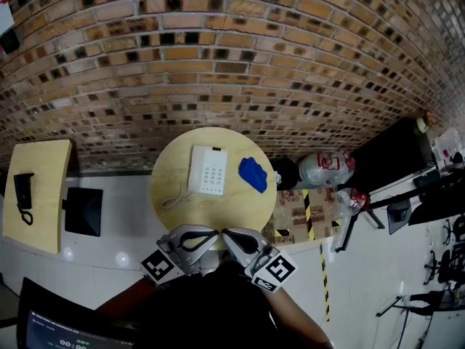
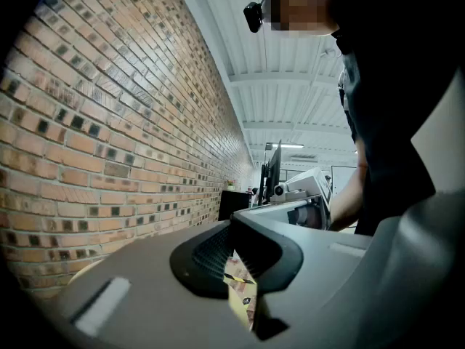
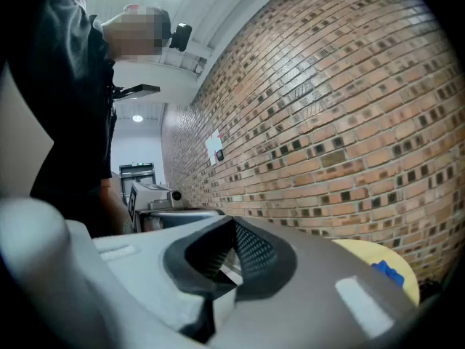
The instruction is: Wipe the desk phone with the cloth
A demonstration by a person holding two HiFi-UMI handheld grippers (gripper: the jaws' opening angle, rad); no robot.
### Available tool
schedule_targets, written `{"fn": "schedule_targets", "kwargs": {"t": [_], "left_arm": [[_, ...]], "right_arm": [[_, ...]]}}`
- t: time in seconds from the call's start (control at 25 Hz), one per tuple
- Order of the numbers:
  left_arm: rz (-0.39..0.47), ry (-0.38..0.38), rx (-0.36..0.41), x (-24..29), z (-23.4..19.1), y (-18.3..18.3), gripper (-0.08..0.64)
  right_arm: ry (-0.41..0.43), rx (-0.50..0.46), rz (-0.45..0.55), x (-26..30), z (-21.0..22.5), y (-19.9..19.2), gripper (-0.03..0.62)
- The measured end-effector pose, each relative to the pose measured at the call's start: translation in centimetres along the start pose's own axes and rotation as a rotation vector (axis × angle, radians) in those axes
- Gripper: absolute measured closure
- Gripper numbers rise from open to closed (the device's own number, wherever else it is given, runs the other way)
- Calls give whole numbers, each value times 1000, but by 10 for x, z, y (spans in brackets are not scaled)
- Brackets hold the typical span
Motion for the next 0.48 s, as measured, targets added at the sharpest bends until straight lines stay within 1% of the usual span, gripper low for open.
{"fn": "schedule_targets", "kwargs": {"t": [0.2,0.36,0.48], "left_arm": [[-4,18,-2,11,-13,-7,560],[-21,32,-1,27,-20,-13,560],[-25,44,-4,37,-25,-18,560]], "right_arm": [[4,10,-5,-1,19,-2,591],[-9,71,3,-10,46,-2,591],[-23,76,5,-12,65,-2,591]]}}
Point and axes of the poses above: the fingertips, and each gripper's own axes: x forward along the fingers, z to its right, y out of its top, the point moved 9 cm from there along -x, backward along the fingers, and after that the axes turned 14 degrees about z, right-handed, at the moved point
